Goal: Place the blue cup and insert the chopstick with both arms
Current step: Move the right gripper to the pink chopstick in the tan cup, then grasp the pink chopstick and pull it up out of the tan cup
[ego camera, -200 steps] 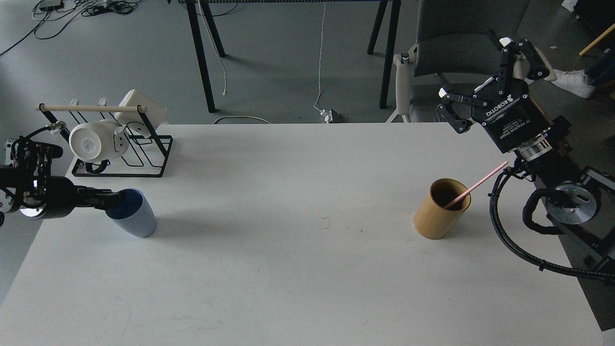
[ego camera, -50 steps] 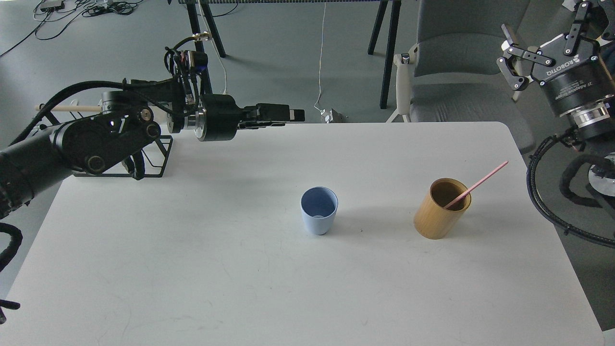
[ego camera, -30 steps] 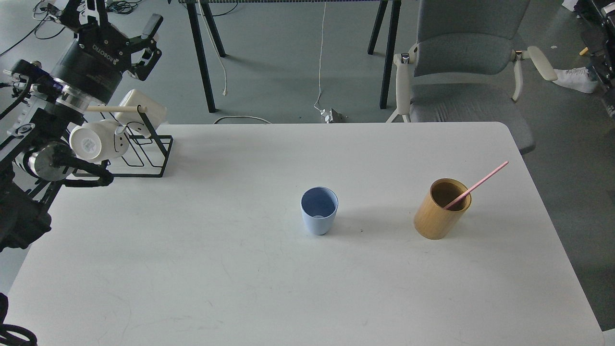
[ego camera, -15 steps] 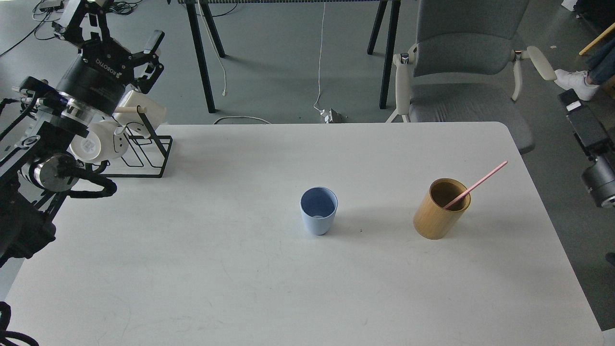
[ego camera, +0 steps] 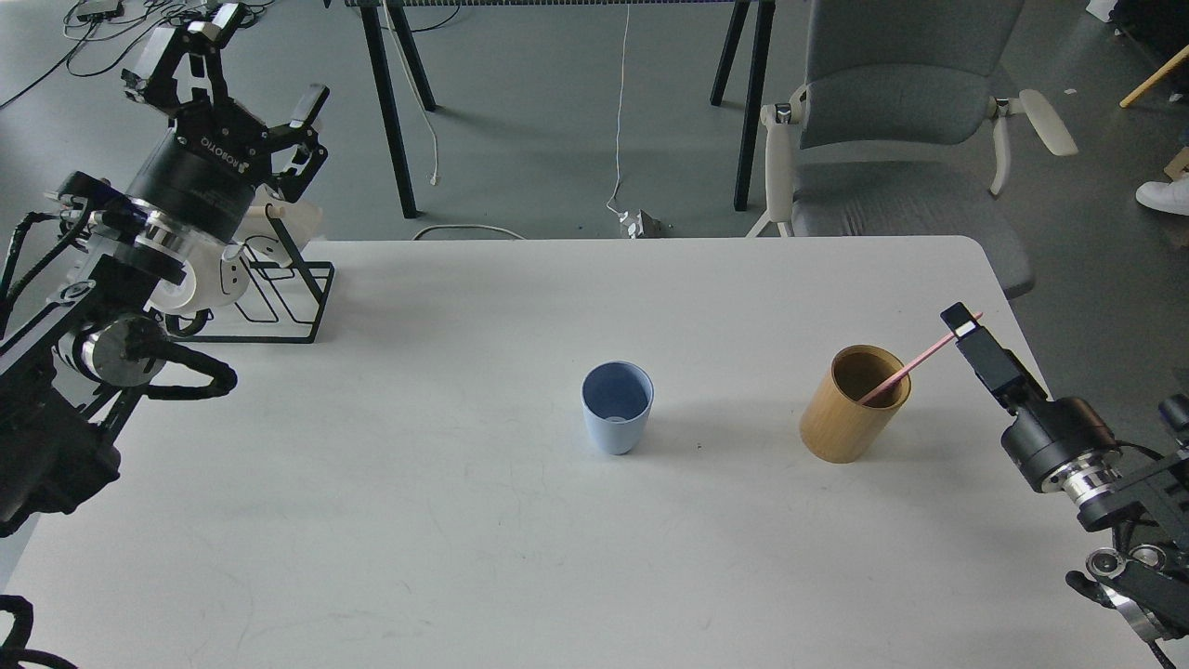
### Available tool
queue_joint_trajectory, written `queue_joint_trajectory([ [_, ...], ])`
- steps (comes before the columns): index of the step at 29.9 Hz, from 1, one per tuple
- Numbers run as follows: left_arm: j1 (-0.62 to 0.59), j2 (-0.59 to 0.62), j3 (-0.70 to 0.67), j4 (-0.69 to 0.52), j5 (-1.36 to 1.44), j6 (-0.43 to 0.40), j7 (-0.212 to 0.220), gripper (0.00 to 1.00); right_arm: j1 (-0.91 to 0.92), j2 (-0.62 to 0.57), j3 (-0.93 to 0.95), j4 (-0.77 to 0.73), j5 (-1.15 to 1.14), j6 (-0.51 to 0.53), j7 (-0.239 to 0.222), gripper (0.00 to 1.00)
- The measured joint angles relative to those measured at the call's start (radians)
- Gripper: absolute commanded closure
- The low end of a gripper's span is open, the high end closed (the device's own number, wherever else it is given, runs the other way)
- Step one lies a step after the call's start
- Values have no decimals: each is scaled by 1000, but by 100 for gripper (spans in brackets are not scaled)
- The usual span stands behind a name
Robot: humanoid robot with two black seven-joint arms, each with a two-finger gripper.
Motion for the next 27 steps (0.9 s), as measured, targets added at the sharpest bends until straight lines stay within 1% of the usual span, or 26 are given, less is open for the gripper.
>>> queue_joint_trajectory([
  [3,5,0,0,6,0,0,0,5,3,1,-13,-1,-2,0,0,37],
  [7,8,-2,0,7,-1,0,0,5,23,-1,-42,-3,-8,0,0,42],
  [10,9,-4,0,8,-1,0,0,5,64,-4,-95,-19,-20,0,0,46],
  [13,9,-4,1,8,-1,0,0,5,118,-4,-163,-41,-24,0,0,55],
  [17,15,-5,1,8,-1,0,0,4,174,-2,-233,-56,-25,0,0,61],
  [20,20,-5,1,9,-1,0,0,4,189,-1,-250,-68,-25,0,0,67],
  [22,24,-5,0,10,-1,0,0,4,192,-1,-254,-75,-25,0,0,73],
  [24,26,-5,0,12,-1,0,0,4,192,-1,-255,-78,-26,0,0,75],
  [27,28,-5,0,15,-1,0,0,4,192,-2,-255,-79,-28,0,0,83],
])
